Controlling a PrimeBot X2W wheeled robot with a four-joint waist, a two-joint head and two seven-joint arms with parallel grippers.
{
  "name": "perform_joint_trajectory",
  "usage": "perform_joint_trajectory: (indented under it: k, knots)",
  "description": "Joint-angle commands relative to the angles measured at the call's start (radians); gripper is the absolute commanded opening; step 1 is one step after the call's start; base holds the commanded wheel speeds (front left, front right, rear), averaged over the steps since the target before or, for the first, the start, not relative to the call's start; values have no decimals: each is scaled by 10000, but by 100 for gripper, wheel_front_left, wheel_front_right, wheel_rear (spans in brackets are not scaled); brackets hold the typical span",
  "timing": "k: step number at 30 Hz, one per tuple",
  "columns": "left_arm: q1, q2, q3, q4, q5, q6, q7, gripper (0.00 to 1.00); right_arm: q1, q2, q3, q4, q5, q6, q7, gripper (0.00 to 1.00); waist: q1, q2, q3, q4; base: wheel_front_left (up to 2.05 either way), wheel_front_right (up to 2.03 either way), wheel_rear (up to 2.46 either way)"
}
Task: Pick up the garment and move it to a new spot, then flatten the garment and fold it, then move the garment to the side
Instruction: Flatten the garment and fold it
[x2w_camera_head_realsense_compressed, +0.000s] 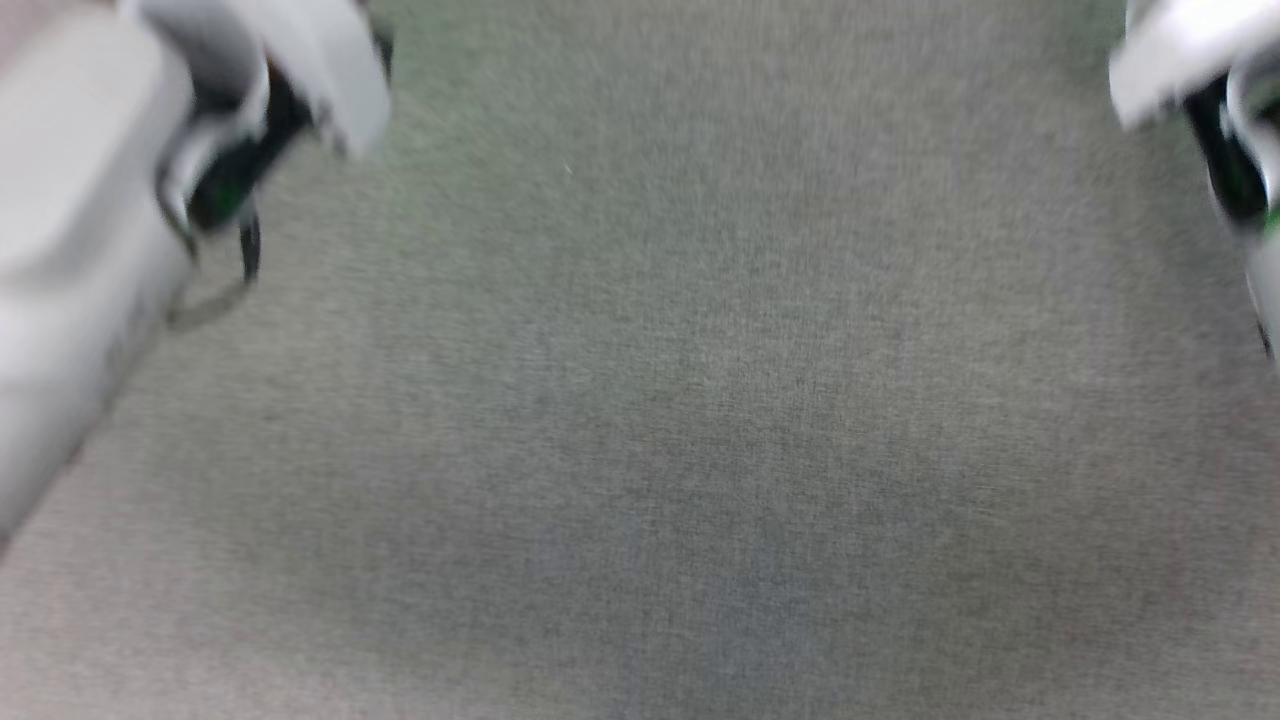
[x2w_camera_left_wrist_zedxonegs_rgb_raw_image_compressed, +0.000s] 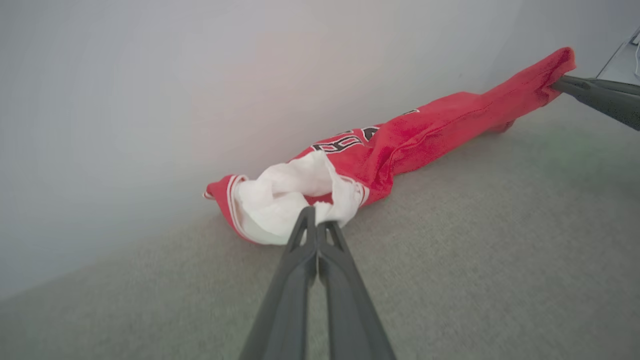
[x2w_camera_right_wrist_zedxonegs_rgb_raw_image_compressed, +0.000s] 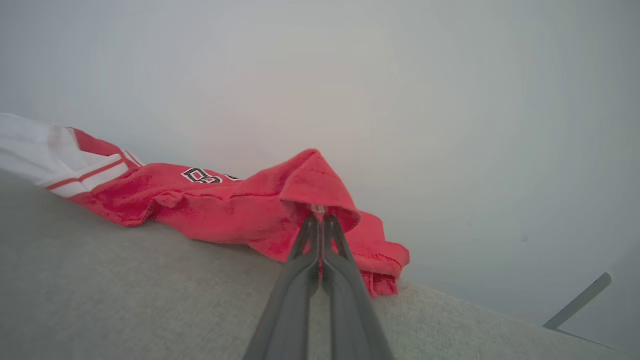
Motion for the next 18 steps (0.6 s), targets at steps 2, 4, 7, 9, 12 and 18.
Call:
perform_joint_trajectory:
  k: [2, 4, 7, 9, 12, 18]
  knots:
    - [796, 291, -291, -389, -328, 12, 46, 0, 967, -480, 398, -455, 651, -10, 158, 0, 0, 0, -1397, 162, 0, 0, 0]
    - [1843, 770, -604, -911, -762, 11, 186, 0, 2392, -1046, 745, -1279, 1574, -10, 400, 0, 0, 0, -2147, 160, 0, 0, 0]
    - [2725, 1072, -749, -1343, -1150, 135, 319, 0, 3382, -1398, 902, -1842, 2006, -10, 594, 0, 0, 0, -2638, 113, 0, 0, 0]
    - [3984, 1601, -839, -2394, -1718, 631, 318, 0, 4904, -1845, 778, -2613, 2492, -10, 839, 0, 0, 0, -3256, 82, 0, 0, 0]
    - [5255, 2287, -936, -3620, -2138, 1403, 110, 0, 6436, -2145, 542, -3438, 2795, -10, 1068, 0, 0, 0, -3787, 82, 0, 0, 0]
    - [7507, 3488, -1182, -6074, -2952, 3020, -428, 0, 9342, -2340, -387, -5194, 2932, -10, 1541, 0, 0, 0, -4416, 3, 0, 0, 0]
